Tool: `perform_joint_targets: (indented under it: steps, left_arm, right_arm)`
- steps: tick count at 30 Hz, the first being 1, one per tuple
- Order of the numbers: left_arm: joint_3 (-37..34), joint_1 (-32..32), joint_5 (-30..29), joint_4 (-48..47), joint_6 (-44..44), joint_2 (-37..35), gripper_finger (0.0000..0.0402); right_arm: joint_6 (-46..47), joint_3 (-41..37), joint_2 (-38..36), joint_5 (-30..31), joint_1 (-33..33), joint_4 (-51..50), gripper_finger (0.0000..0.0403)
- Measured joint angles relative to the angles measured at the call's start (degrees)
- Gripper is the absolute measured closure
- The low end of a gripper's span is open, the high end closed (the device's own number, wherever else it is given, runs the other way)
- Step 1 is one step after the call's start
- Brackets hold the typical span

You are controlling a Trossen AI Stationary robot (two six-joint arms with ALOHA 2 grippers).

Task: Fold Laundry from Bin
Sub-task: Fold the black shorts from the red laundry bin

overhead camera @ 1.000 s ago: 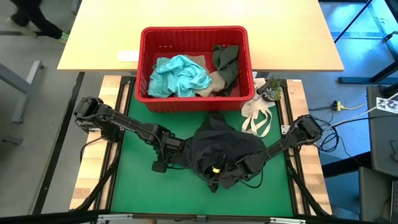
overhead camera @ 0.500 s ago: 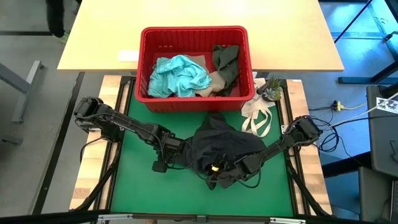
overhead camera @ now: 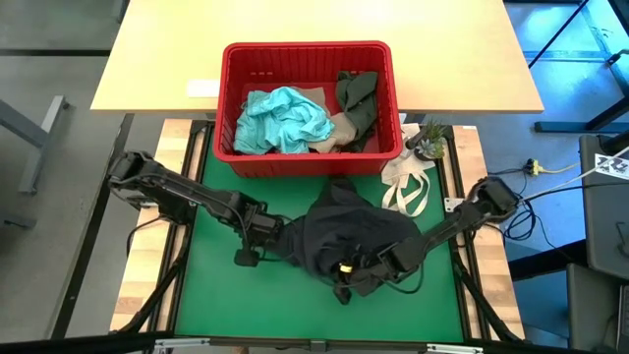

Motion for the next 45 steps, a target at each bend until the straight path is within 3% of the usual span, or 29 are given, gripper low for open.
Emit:
perform_joint_targets:
  steps: [9, 15, 23, 27, 32, 36, 45]
  left_arm:
    - [0.0, -3.03, 0.62, -8.43, -6.52, -0.87, 0.0401]
    - [0.0, -6.25, 5.56, -12.3, -10.88, -0.88, 0.0401]
    - [0.0, -10.35, 8.7, -11.3, -17.28, -0.86, 0.0401]
    - [0.0, -11.12, 8.51, -5.71, -18.52, -0.86, 0.0401]
    - [0.0, -11.1, -0.67, 2.95, -18.55, -0.86, 0.0401]
    - [0.0, -11.05, -6.83, 4.08, -18.55, -0.86, 0.0398]
    - [0.0, -13.04, 1.48, 2.66, -22.94, -0.86, 0.0392]
  right_arm:
    - [10.81, 0.0, -9.19, -0.01, 7.67, -11.05, 0.0396]
    - [17.99, 0.02, -12.18, 0.12, 12.71, -10.49, 0.0398]
    - [26.96, 0.01, -12.47, -1.29, 18.8, -10.63, 0.0398]
    - [28.22, 0.0, -12.47, 0.17, 19.3, -10.77, 0.0396]
    - [28.31, 0.02, -12.47, 2.05, 19.13, -14.91, 0.04]
    - [33.64, 0.02, -12.47, 1.7, 19.13, -21.58, 0.0398]
    - [37.29, 0.01, -11.84, -5.15, 19.13, -23.12, 0.0392]
